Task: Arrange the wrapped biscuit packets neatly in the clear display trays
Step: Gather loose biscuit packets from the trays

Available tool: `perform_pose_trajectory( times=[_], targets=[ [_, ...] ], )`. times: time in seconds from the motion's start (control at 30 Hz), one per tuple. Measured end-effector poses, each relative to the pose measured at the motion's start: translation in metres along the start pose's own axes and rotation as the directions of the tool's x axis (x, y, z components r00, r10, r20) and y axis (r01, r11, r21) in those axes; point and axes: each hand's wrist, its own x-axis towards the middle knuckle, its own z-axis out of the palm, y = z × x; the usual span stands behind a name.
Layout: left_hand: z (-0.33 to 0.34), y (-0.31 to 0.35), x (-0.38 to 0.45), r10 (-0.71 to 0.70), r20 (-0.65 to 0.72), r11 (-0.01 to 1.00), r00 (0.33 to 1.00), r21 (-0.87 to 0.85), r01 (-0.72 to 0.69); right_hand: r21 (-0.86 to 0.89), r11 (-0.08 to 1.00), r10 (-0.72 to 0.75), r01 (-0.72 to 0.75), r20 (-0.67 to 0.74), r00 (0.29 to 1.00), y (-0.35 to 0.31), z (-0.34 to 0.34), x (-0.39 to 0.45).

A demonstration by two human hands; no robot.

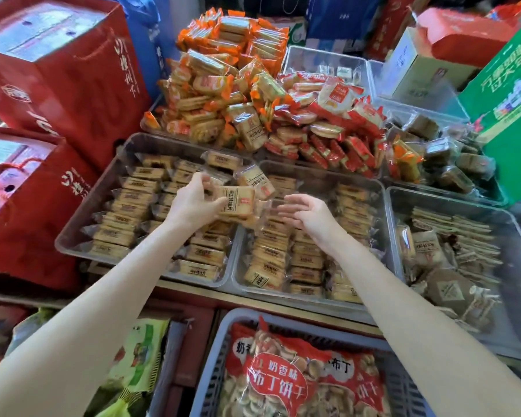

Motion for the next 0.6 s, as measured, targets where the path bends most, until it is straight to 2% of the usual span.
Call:
perform_pose_trajectory(
  times=[0.07,0.1,0.17,0.23,0.3,0.33,0.4,0.5,0.53,0.6],
  targets=[
    [0.007,0.004,0.001,0.142,-0.110,0.972,0.984,0.203,-0.118,-0.303,0.952,-0.094,0.039,-0.169,0.981,0.006,-0.022,0.012],
    [0.013,0.008,-0.002,0.253,-0.149,0.937,0.956,0.283,-0.204,-0.523,0.851,-0.165,0.044,-0.187,0.969,0.009,-0.034,0.017],
    [0.032,0.015,-0.009,0.494,-0.142,0.828,0.858,0.377,-0.415,-0.846,0.530,-0.193,0.050,-0.063,0.979,0.015,-0.051,0.024],
    [0.056,0.023,-0.018,0.676,0.009,0.675,0.737,0.393,-0.624,-0.959,0.253,-0.103,0.128,0.105,0.989,0.021,-0.054,0.030],
    [0.080,0.029,-0.021,0.754,0.207,0.509,0.624,0.417,-0.753,-0.974,0.029,-0.047,0.224,0.222,0.974,0.028,-0.049,0.033],
    [0.090,0.030,-0.021,0.749,0.298,0.433,0.592,0.456,-0.777,-0.964,-0.057,-0.042,0.260,0.263,0.964,0.030,-0.047,0.035],
    [0.105,0.031,-0.016,0.645,0.465,0.333,0.606,0.542,-0.771,-0.943,-0.170,-0.035,0.287,0.296,0.954,0.037,-0.045,0.040],
    [0.116,0.036,-0.009,0.527,0.516,0.286,0.676,0.641,-0.712,-0.915,-0.297,-0.008,0.273,0.288,0.957,0.043,-0.045,0.045],
    [0.115,0.039,-0.009,0.475,0.523,0.289,0.708,0.667,-0.686,-0.913,-0.310,0.001,0.265,0.279,0.960,0.046,-0.045,0.046],
    [0.119,0.038,-0.003,0.384,0.546,0.283,0.745,0.698,-0.658,-0.934,-0.269,-0.008,0.236,0.248,0.969,0.050,-0.046,0.048]
  ],
)
